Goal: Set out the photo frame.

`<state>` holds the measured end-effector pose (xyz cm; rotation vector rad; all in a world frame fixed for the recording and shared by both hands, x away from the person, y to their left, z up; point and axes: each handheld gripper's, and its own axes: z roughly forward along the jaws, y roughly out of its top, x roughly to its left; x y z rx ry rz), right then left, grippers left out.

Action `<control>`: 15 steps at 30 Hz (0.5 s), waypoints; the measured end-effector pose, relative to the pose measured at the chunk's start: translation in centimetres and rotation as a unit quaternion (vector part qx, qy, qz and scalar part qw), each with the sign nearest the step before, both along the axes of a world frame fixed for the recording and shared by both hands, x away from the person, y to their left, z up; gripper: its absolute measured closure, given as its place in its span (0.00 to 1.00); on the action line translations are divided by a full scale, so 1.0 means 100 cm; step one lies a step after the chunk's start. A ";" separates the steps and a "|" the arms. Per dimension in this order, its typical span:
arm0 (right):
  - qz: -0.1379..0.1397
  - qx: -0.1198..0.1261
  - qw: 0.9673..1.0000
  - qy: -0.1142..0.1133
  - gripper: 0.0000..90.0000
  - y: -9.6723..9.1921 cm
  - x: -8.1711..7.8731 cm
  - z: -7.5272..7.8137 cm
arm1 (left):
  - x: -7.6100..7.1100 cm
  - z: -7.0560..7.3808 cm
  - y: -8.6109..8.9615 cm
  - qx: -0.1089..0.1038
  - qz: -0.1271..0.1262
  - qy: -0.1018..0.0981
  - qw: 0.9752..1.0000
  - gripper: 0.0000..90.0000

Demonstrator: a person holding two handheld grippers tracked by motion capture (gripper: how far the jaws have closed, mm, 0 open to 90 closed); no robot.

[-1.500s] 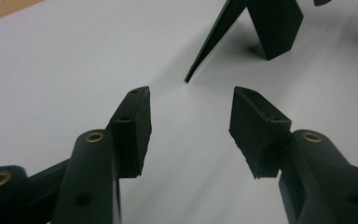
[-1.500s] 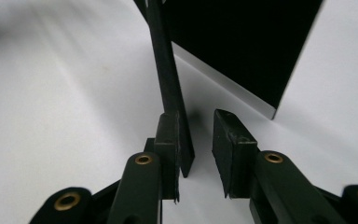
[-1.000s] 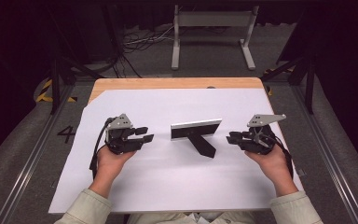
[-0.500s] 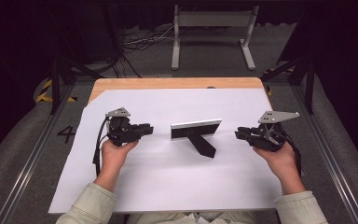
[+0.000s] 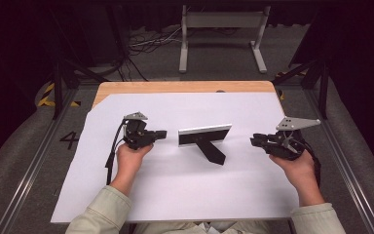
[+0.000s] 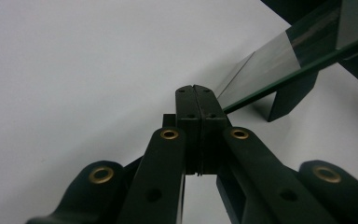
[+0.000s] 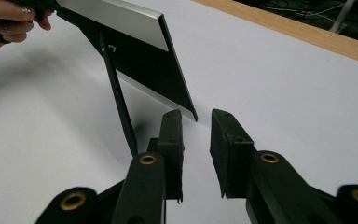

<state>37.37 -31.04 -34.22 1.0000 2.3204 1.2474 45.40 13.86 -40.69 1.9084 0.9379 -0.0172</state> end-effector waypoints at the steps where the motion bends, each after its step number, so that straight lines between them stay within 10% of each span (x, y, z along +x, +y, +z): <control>1: -0.001 -0.001 1.000 0.000 0.82 -0.001 -0.001 0.000 | 0.002 -0.002 -0.001 -0.005 0.004 0.004 1.000 1.00; 15: -0.019 0.002 1.000 -0.003 0.81 -0.015 -0.017 0.003 | 0.013 -0.019 -0.035 0.073 0.026 0.014 0.997 0.98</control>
